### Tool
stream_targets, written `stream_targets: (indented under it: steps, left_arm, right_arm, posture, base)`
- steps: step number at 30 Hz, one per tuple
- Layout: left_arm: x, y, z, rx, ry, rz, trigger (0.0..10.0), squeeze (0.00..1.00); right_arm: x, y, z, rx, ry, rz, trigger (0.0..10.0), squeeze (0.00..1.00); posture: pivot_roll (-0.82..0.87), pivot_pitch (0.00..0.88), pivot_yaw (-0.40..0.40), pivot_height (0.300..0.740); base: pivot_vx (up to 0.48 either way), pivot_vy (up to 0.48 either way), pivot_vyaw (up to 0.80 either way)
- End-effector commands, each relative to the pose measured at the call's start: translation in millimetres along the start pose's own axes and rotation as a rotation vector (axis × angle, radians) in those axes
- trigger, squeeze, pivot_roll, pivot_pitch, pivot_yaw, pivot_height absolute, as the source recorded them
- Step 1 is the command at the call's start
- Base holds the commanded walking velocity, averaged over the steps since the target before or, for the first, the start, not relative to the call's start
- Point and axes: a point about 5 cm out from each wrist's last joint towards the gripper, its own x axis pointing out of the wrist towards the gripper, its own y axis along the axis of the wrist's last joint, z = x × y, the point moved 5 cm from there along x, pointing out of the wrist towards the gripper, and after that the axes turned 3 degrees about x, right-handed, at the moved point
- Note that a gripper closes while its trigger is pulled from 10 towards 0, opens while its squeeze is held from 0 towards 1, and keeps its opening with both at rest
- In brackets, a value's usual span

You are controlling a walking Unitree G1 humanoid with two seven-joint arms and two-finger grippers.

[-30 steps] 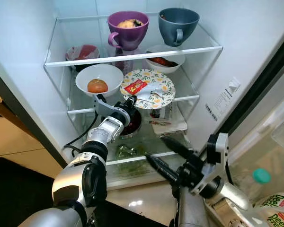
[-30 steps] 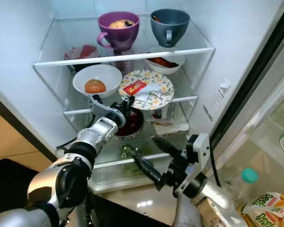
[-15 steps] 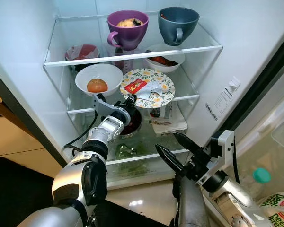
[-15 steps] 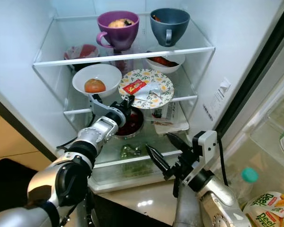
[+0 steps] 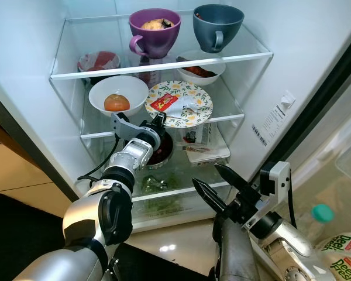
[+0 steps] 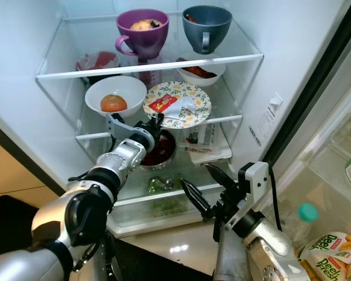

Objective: Restocking fridge

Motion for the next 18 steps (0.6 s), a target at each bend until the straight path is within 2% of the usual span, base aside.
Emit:
stream_targets:
  steps: [1,9,18]
  left_arm:
    - [7.0,35,31.6,0.091,-0.065,0.076,10.0,0.0]
    - [8.5,40,37.9,0.101,-0.075,0.088,10.0,0.0]
    - [9.0,24,31.5,0.074,-0.057,0.04,10.0,0.0]
  right_arm:
    - [-1.7,3,-3.6,-0.003,0.003,0.012,10.0,0.0]
    - [-3.0,1,-5.9,0.005,0.003,0.007,10.0,0.0]
    - [-3.9,0,-6.0,0.009,0.0,0.001,10.0,0.0]
  posture:
    - [-0.15,0.294,0.032,0.375]
    - [-0.15,0.301,0.038,0.375]
    - [-0.14,0.306,0.039,0.375]
  base:
    - [0.0,0.0,0.0]
    - [0.0,0.0,0.0]
    - [0.0,0.0,0.0]
